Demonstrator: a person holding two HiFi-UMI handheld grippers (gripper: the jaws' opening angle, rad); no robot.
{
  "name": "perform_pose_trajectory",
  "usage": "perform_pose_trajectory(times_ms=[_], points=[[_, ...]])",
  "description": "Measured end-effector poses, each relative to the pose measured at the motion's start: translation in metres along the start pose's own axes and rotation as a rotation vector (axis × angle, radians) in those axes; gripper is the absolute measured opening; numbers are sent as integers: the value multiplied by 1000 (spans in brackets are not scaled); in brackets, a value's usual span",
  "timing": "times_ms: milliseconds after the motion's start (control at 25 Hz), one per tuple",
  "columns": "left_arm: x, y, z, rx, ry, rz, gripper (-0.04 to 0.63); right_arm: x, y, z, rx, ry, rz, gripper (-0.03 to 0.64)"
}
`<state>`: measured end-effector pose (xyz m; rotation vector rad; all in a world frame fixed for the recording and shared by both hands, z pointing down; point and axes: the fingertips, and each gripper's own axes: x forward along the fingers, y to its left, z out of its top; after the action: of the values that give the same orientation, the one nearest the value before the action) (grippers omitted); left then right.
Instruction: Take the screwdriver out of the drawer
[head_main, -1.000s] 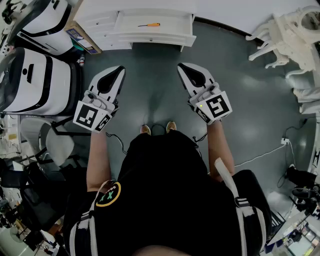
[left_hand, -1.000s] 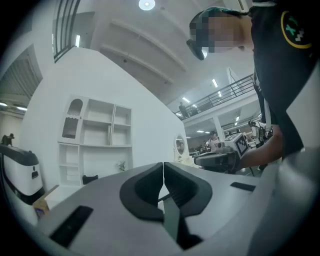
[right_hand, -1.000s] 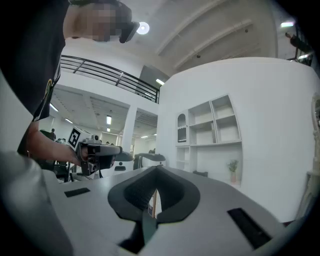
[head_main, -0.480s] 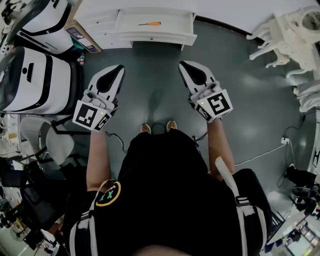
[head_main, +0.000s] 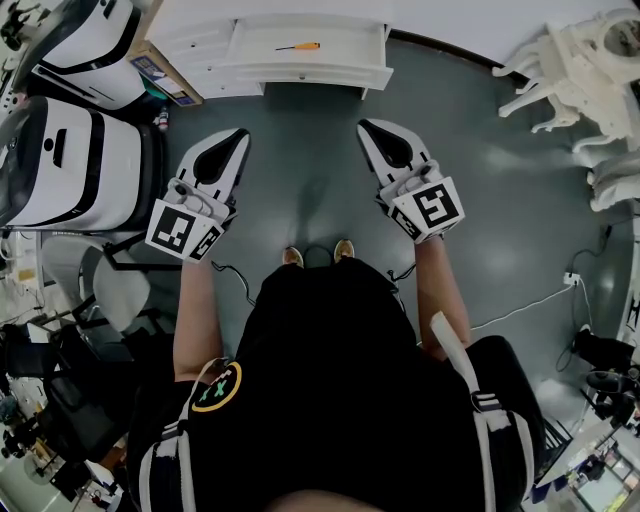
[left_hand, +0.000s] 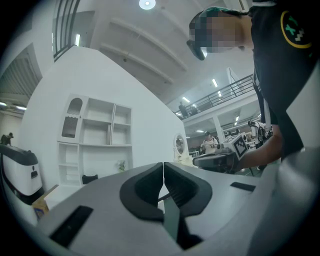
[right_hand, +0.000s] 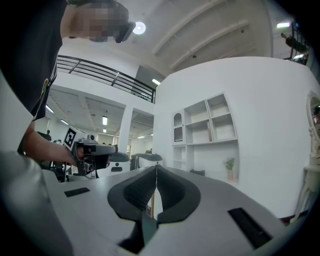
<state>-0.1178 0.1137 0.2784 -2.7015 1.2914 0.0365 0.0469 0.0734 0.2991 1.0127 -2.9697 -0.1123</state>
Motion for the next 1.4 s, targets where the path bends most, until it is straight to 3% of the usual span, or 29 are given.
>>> perform_pose_trajectory(times_ms=[640, 1240, 1400], points=[[6, 1, -5, -7, 1, -5, 21, 2, -5, -3, -3, -1, -5, 111], [7, 0, -4, -8, 5, -4, 21, -2, -8, -4, -11, 0, -18, 284], [7, -1, -5, -9, 6, -7, 21, -2, -8, -4, -10, -1, -18, 363]])
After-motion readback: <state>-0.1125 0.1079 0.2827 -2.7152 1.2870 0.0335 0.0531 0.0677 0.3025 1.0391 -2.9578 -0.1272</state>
